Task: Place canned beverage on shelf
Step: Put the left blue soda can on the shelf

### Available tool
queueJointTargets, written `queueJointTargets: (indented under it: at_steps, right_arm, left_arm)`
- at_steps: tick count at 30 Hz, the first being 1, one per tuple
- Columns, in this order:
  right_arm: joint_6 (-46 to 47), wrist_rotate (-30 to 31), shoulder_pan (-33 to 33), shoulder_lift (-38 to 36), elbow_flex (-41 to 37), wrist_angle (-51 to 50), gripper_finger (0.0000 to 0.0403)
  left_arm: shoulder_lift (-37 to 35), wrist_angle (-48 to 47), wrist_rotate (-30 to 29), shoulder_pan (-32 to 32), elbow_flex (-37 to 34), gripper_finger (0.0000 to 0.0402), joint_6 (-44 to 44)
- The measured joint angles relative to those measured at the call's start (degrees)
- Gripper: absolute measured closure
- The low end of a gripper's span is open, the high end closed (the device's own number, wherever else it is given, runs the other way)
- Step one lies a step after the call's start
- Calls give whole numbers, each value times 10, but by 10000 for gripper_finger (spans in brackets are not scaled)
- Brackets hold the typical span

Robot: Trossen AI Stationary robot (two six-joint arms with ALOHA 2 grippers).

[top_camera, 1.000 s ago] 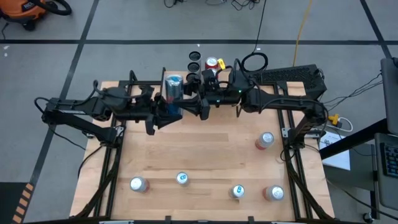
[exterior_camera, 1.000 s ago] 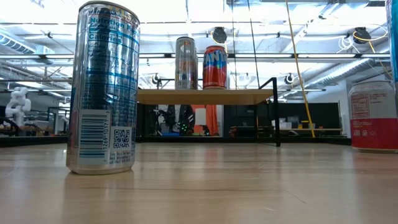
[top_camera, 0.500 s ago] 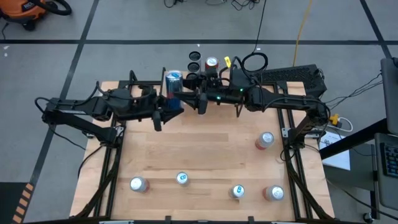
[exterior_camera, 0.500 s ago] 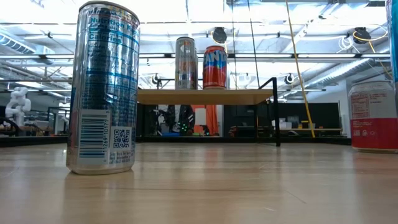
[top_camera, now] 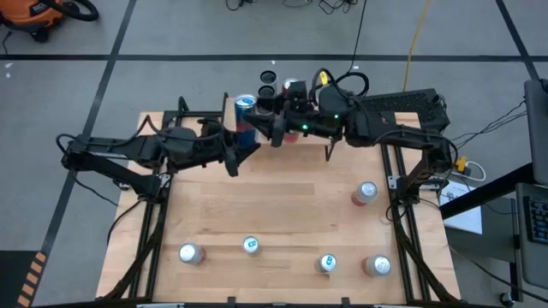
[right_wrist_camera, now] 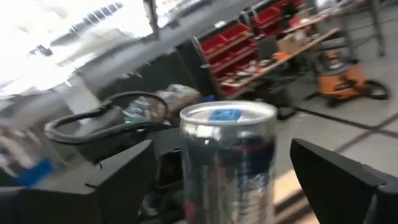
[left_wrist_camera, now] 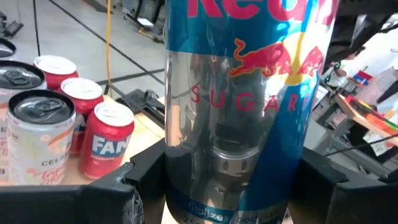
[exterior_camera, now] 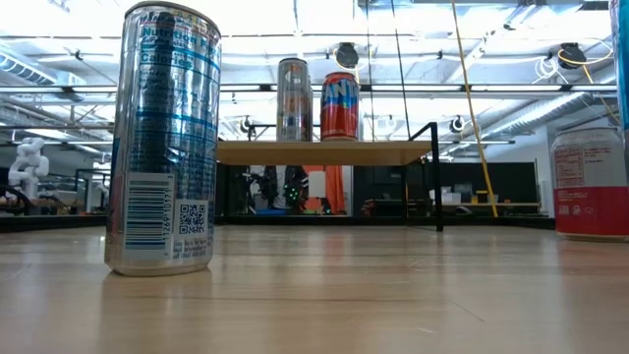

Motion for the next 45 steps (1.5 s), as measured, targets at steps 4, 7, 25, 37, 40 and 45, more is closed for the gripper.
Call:
queueJointTargets:
  at_steps: [4, 7, 25, 37, 40, 45]
  right_arm:
    - [-31, 9, -6, 1, 39, -58, 48]
    - [-33, 8, -15, 0, 61, -96, 48]
    - [-99, -58, -44, 1, 70, -142, 48]
    - [-106, -81, -53, 16, 70, -139, 49]
    - [-112, -86, -54, 15, 70, -132, 50]
    - [-117, -88, -53, 15, 70, -133, 51]
  left_arm:
    - [7, -2, -21, 0, 0, 157, 2]
    - [12, 1, -44, 0, 0, 157, 10]
    - [28, 5, -169, 0, 0, 157, 50]
    - [68, 70, -178, -1, 0, 157, 119]
    - [72, 66, -177, -1, 0, 157, 120]
    - [76, 69, -177, -1, 0, 157, 119]
